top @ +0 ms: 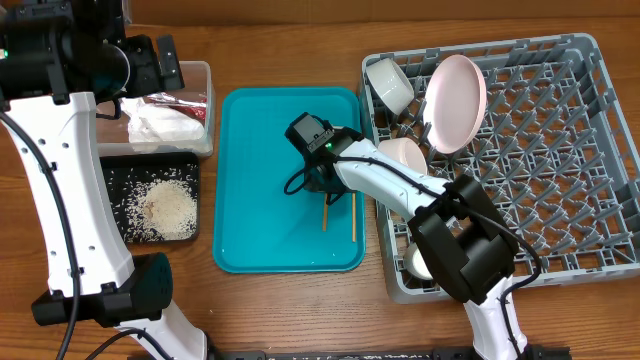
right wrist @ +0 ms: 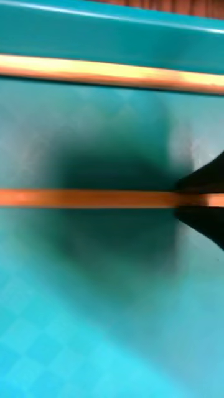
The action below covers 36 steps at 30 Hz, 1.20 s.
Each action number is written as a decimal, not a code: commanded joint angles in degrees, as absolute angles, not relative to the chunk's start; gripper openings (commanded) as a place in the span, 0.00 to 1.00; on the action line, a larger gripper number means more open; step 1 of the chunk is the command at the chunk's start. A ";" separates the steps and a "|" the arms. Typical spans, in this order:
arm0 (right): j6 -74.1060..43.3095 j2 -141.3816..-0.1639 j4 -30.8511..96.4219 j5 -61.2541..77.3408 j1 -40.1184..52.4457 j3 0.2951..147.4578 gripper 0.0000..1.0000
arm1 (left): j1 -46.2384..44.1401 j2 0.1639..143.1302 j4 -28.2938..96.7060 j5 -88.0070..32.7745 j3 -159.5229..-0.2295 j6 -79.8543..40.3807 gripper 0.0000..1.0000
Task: Sort waste into correct bins and load items into the dishwasher
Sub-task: 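Grasp the wooden chopsticks on the teal tray with the right gripper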
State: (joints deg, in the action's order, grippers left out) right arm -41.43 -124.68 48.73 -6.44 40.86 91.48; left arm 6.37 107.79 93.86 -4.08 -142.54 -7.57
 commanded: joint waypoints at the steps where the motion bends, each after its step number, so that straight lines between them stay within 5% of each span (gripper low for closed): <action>1: -43.53 -126.37 49.17 -3.70 40.86 91.15 0.04 | 5.98 107.59 93.89 -4.29 -142.50 -7.75 1.00; 15: -26.39 -111.00 82.54 -18.33 38.79 120.31 0.04 | 5.98 107.59 93.86 -4.29 -142.50 -7.75 1.00; 20: -21.12 -106.78 94.04 -27.77 31.53 119.61 0.04 | 5.98 107.59 93.86 -4.29 -142.50 -7.75 1.00; 27: -11.92 -106.78 89.67 -26.28 23.79 107.98 0.05 | 5.98 107.59 93.86 -4.29 -142.50 -7.73 1.00; 36: -11.90 -106.67 85.91 -22.09 19.55 106.02 0.43 | 5.98 107.59 93.86 -4.29 -142.50 -7.75 1.00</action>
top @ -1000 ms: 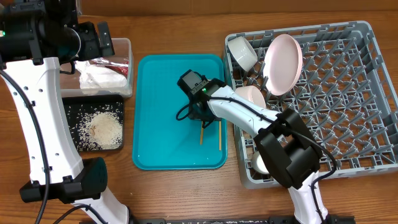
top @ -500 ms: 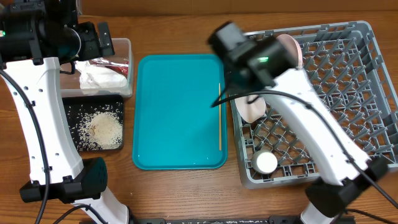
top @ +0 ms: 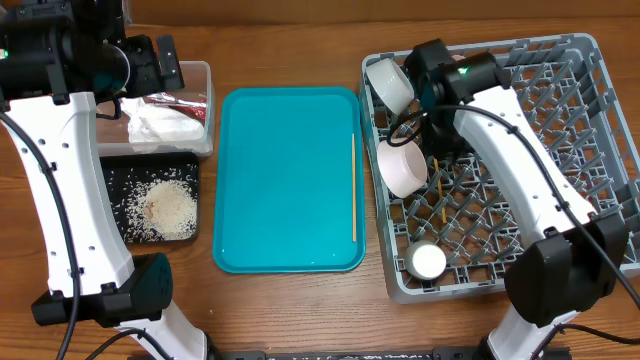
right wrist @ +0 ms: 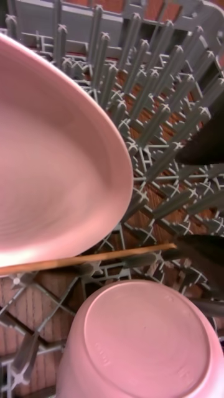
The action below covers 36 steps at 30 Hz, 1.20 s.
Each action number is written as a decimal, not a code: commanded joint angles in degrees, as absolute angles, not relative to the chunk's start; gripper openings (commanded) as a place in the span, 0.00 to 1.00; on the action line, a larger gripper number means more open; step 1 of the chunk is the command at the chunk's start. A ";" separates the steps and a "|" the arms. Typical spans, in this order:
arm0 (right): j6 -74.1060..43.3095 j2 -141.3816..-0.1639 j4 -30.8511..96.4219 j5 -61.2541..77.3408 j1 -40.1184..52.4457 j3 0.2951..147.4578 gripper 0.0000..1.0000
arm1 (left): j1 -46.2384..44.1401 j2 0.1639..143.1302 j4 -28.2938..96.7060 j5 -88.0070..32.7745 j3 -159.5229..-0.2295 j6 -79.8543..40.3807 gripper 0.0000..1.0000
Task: Sort waste into correct bins and load items into the dishwasher
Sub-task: 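Grasp the wooden chopsticks on the teal tray with the right gripper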
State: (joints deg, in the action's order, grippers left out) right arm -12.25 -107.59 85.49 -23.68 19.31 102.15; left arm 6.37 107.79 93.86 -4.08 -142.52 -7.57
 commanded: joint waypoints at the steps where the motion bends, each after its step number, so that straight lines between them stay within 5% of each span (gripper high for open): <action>1: -11.90 -106.67 86.46 -20.32 19.73 108.01 0.43 | 5.98 107.59 93.86 -4.29 -142.50 -7.75 1.00; 7: -12.82 -106.76 79.33 1.43 26.44 113.60 0.45 | 5.98 107.59 93.86 -4.29 -142.50 -7.75 1.00; 10: -21.15 -107.50 68.97 -2.22 36.18 106.94 0.47 | 5.98 107.59 93.86 -4.32 -142.50 -7.75 1.00; 16: -30.15 -112.68 63.81 -8.23 41.76 99.53 0.48 | 5.98 107.59 93.86 -4.29 -142.50 -7.75 1.00; 36: -33.30 -129.21 63.75 -16.84 42.28 98.41 0.54 | 5.98 107.59 93.86 -4.29 -142.50 -7.75 1.00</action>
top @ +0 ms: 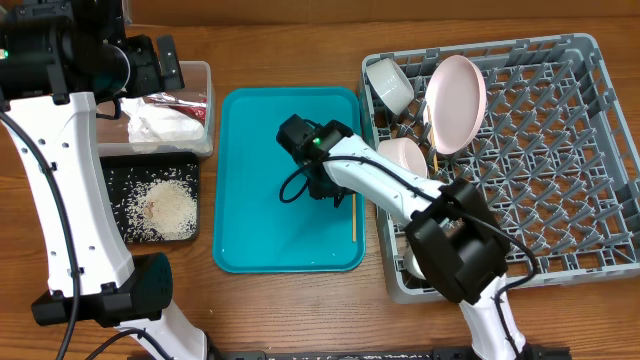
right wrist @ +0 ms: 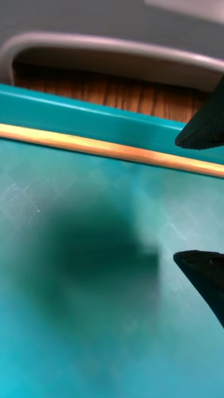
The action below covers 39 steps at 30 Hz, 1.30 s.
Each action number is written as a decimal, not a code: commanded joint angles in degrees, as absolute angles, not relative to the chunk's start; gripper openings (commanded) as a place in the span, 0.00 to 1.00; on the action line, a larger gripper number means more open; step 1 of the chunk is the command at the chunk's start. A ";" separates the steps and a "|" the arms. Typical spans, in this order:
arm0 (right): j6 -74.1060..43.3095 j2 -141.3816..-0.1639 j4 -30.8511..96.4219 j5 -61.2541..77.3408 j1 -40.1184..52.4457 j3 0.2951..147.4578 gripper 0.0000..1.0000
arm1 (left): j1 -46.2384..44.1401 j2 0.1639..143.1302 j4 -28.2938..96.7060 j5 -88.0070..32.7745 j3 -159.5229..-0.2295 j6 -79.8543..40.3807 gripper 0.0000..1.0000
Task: Sort waste into correct bins and load items into the dishwasher
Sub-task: 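Grasp the wooden chopsticks on the teal tray with the right gripper, then carry the chopsticks into the rack and stand them upright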
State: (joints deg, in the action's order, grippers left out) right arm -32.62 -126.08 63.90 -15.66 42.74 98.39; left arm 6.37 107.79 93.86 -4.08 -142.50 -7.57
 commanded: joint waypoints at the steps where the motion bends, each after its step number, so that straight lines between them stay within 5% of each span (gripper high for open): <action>1: -33.30 -129.60 63.77 -16.64 42.22 98.41 0.54 | 5.98 107.59 93.89 -4.29 -142.50 -7.75 1.00; 20: -30.63 -131.83 62.43 0.58 39.55 98.35 0.63 | 5.98 107.59 93.86 -4.29 -142.50 -7.75 1.00; 25: -29.47 -131.83 61.76 4.67 39.55 98.35 0.49 | 5.98 107.59 93.86 -4.29 -142.50 -7.75 1.00; 28: -28.42 -131.83 61.25 5.65 39.55 98.35 0.29 | 5.98 107.59 93.86 -4.29 -142.50 -7.75 1.00; 30: -28.45 -131.81 60.77 5.65 39.55 98.37 0.04 | 5.98 107.59 93.86 -4.29 -142.50 -7.75 1.00; 39: -25.74 -125.58 69.56 -0.71 39.48 110.00 0.04 | 5.98 107.59 93.89 -4.29 -142.50 -7.75 1.00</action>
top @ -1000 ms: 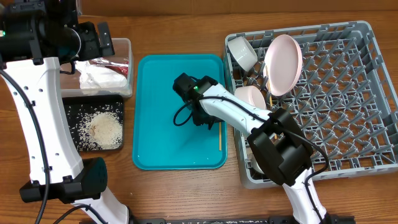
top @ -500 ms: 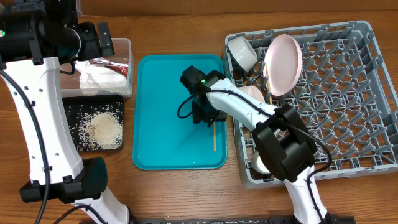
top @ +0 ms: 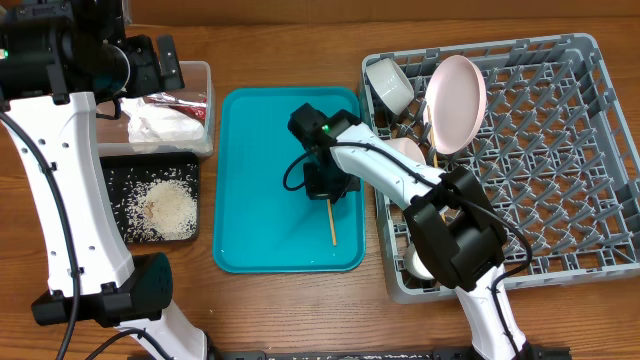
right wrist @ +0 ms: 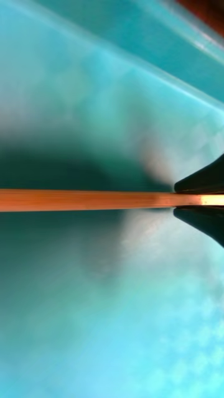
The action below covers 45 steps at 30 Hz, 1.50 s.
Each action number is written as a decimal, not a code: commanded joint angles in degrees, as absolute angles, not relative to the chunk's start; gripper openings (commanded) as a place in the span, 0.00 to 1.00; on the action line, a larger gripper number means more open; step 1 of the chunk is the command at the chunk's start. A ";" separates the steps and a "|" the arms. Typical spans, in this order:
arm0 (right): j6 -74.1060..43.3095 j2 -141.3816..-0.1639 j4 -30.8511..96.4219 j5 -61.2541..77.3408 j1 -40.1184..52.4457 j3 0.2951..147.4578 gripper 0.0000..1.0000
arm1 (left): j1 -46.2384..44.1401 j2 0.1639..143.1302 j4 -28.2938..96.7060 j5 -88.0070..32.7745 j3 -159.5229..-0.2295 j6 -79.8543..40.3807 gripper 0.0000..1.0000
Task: Sort waste into correct bins and load items into the dishwasher
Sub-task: 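Carry the chopsticks into the rack and stand them upright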
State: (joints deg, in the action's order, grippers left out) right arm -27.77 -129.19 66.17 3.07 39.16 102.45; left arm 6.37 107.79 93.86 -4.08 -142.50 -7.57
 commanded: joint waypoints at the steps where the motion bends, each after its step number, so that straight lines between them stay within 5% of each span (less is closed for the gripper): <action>1: -24.88 -124.18 71.53 -1.93 39.48 112.03 0.04 | 5.98 107.59 93.86 -4.29 -142.50 -7.75 1.00; 10: -23.92 -111.81 91.55 -27.35 34.61 121.95 0.04 | 5.98 107.59 93.86 -4.32 -142.50 -7.75 1.00; 20: -18.52 -111.98 90.85 -28.03 18.06 113.12 0.06 | 5.98 107.59 93.89 -4.29 -142.50 -7.75 1.00; 26: -15.84 -111.83 88.23 -22.83 15.03 111.57 0.37 | 5.98 107.59 93.86 -4.29 -142.50 -7.75 1.00; 34: -16.29 -109.12 90.43 -17.69 16.19 115.35 0.40 | 5.98 107.59 93.86 -4.29 -142.50 -7.75 1.00; 39: -20.14 -102.69 91.94 -12.95 16.49 120.05 0.52 | 5.98 107.59 93.86 -4.29 -142.50 -7.75 1.00; 40: -21.21 -101.14 92.55 -12.60 16.49 121.16 0.63 | 5.98 107.59 93.86 -4.29 -142.50 -7.75 1.00; 41: -23.05 -98.45 93.58 -11.64 16.49 122.74 0.94 | 5.98 107.59 93.86 -4.32 -142.50 -7.75 1.00; 45: -23.22 -91.42 93.97 -4.49 16.49 123.63 1.00 | 5.98 107.59 93.86 -4.29 -142.50 -7.75 1.00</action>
